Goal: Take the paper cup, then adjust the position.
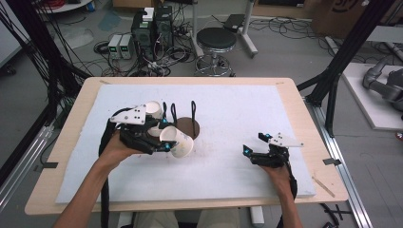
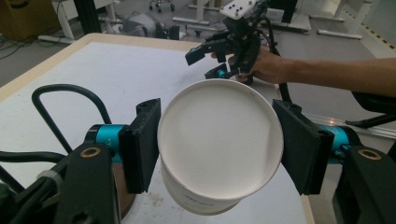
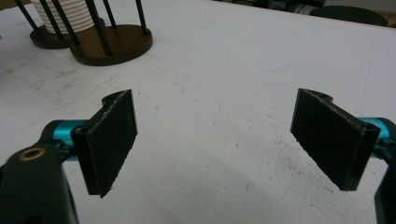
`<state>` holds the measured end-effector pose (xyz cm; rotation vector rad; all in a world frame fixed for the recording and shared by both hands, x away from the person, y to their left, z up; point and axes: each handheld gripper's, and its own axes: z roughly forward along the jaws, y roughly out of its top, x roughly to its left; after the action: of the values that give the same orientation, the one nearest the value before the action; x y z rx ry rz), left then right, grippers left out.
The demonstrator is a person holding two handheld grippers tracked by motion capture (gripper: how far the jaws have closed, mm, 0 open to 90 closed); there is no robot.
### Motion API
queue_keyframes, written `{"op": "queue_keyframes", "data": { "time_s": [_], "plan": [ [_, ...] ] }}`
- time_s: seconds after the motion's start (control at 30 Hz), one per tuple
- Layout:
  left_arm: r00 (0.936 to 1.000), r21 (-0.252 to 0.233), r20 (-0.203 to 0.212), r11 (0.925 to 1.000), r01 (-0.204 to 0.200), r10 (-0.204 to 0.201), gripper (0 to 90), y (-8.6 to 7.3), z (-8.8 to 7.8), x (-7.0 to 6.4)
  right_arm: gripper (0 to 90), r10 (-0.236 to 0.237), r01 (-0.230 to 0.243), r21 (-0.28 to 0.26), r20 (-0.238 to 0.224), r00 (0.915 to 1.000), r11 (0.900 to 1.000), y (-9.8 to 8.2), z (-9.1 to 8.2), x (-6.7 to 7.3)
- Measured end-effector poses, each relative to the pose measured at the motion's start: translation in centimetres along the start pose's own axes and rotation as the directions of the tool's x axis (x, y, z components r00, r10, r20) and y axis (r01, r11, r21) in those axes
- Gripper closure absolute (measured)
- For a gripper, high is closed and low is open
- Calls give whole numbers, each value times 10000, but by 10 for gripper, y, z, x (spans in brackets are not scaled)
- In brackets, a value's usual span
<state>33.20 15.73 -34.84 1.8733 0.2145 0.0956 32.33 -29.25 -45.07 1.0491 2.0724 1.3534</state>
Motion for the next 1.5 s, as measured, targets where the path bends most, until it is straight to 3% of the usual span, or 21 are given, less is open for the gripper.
{"op": "queue_keyframes", "data": {
  "time_s": [0.1,0.33,1.13,1.27,1.37,1.47,1.5],
  "plan": [
    [9999,-333,122,9994,42,-38,358,-7,1,-2,149,17,-17,-8,-17,10000,10000,0,0,0],
    [9993,-306,355,9995,82,-71,357,-18,5,-4,149,-108,109,-76,73,9999,9999,0,-1,1],
    [9998,-366,143,9992,159,-153,358,-25,4,0,149,-102,102,-49,-77,9999,9999,0,-1,0],
    [9998,-401,149,9991,166,-160,357,-26,4,2,149,-379,397,275,-625,9973,9988,4,1,1],
    [9997,-454,180,9988,195,-187,358,-26,5,3,149,-667,674,17,-1216,9903,9977,15,-2,5],
    [9996,-432,231,9989,178,-168,358,-27,5,4,152,-827,811,-163,-2002,9763,9966,29,-2,10],
    [9995,-502,238,9985,223,-211,358,-27,5,4,152,-955,940,-179,-2368,9669,9954,35,-1,12]
  ]
}}
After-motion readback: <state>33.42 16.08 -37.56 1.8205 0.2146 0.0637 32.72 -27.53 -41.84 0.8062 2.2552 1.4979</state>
